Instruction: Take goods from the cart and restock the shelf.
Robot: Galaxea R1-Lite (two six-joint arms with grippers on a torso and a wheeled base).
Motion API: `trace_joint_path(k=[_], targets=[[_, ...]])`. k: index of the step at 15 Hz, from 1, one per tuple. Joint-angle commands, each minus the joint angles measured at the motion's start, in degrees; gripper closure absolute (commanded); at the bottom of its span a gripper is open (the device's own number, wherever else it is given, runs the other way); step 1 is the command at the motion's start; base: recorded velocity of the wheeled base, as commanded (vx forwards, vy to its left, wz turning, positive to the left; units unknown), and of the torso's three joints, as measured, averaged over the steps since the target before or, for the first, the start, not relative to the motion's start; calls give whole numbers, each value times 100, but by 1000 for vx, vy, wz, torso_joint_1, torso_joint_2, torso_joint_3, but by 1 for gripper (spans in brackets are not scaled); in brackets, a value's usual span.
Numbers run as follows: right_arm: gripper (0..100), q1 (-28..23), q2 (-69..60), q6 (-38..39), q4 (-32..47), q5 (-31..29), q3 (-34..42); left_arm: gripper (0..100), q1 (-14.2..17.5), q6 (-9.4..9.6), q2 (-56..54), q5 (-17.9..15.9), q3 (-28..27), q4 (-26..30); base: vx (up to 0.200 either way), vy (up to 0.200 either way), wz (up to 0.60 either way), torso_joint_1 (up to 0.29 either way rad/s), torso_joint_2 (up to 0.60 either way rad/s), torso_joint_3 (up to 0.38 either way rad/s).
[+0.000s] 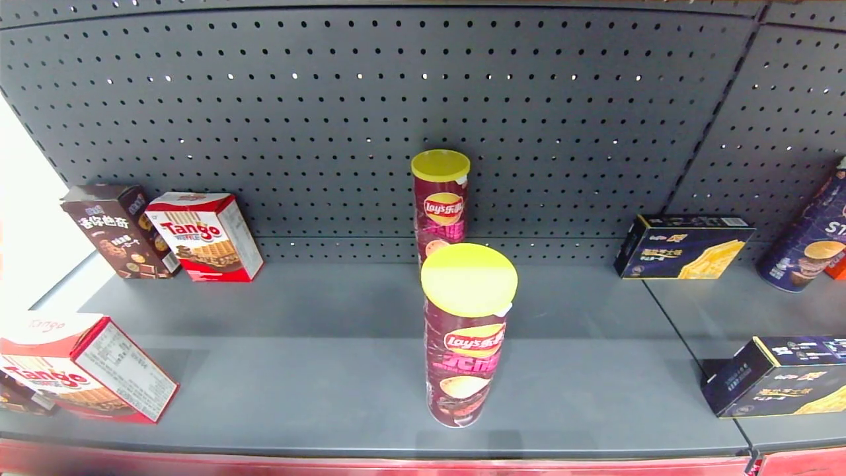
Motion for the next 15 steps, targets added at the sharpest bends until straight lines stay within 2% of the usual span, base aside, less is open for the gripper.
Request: trace_joint_path(k=[1, 3, 4, 5, 6, 7, 8, 9, 10, 12, 14, 15], targets=[[0, 2, 8, -4, 0, -3, 1, 0, 1, -366, 31, 754, 1, 35, 0, 0, 0, 0, 0, 0], [0, 2, 8, -4, 0, -3, 1, 0, 1, -1219, 31, 1396, 10, 62, 0, 0, 0, 0, 0, 0], [0, 2, 8, -4, 0, 6, 1, 0, 1, -1491, 31, 1396, 10, 71, 0, 0, 0, 0, 0, 0], [0, 2, 8, -4, 0, -3, 1, 0, 1, -1526, 31, 1387, 10, 71, 0, 0, 0, 0, 0, 0], [0, 2, 8, -4, 0, -3, 1, 0, -7, -1456, 40, 1141, 10, 79, 0, 0, 0, 0, 0, 0], [0, 2, 8, -4, 0, 6, 1, 0, -7, -1342, 40, 675, 10, 106, 0, 0, 0, 0, 0, 0], [0, 2, 8, -4, 0, 6, 1, 0, -7, -858, 31, 60, 10, 361, 0, 0, 0, 0, 0, 0], [0, 2, 8, -4, 0, 6, 1, 0, -7, -665, 31, -72, -8, 387, 0, 0, 0, 0, 0, 0], [0, 2, 8, -12, 0, 6, 1, 0, -7, -735, 40, 16, 1, 361, 0, 0, 0, 0, 0, 0], [0, 2, 8, -12, 0, 6, 1, 0, -7, -858, 40, 482, 10, 343, 0, 0, 0, 0, 0, 0], [0, 2, 8, -12, 0, 6, 1, 0, -7, -929, 40, 446, 1, 343, 0, 0, 0, 0, 0, 0], [0, 2, 8, -21, -9, -3, 1, 0, -7, -955, 31, 306, 1, 343, 0, 0, 0, 0, 0, 0]])
